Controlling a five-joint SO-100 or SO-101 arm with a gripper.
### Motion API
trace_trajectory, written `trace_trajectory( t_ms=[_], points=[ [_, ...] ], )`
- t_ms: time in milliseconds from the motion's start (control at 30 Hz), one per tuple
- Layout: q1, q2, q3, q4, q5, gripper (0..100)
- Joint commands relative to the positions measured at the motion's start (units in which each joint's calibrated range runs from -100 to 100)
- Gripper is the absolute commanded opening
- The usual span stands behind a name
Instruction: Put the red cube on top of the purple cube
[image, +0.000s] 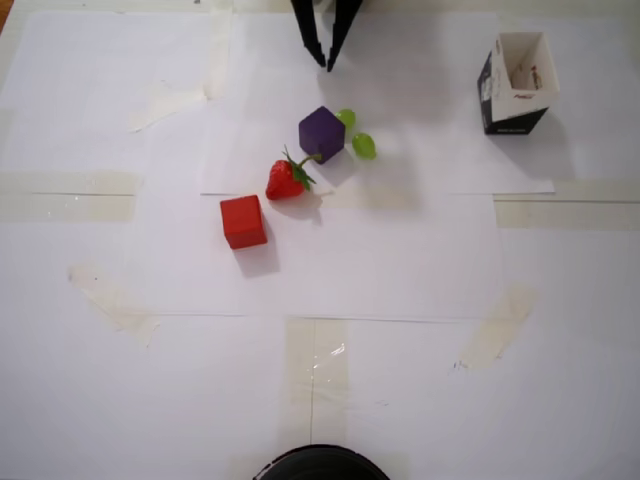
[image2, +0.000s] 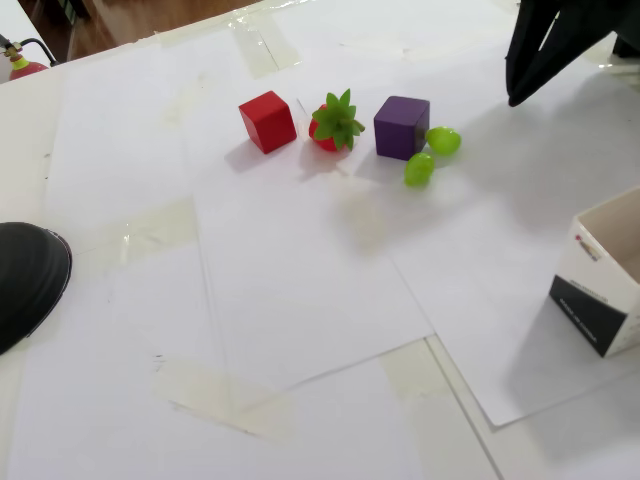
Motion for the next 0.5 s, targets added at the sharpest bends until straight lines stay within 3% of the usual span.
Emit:
trace_trajectory(
  t_ms=[0,200,467],
  points=[
    [1.8,14.0,-16.1,-2.9,2.5,0],
    [4.9,37.0,-40.9,-1.6,6.5,0],
    [7.9,62.4,-73.2,7.7,9.9,0]
  ],
)
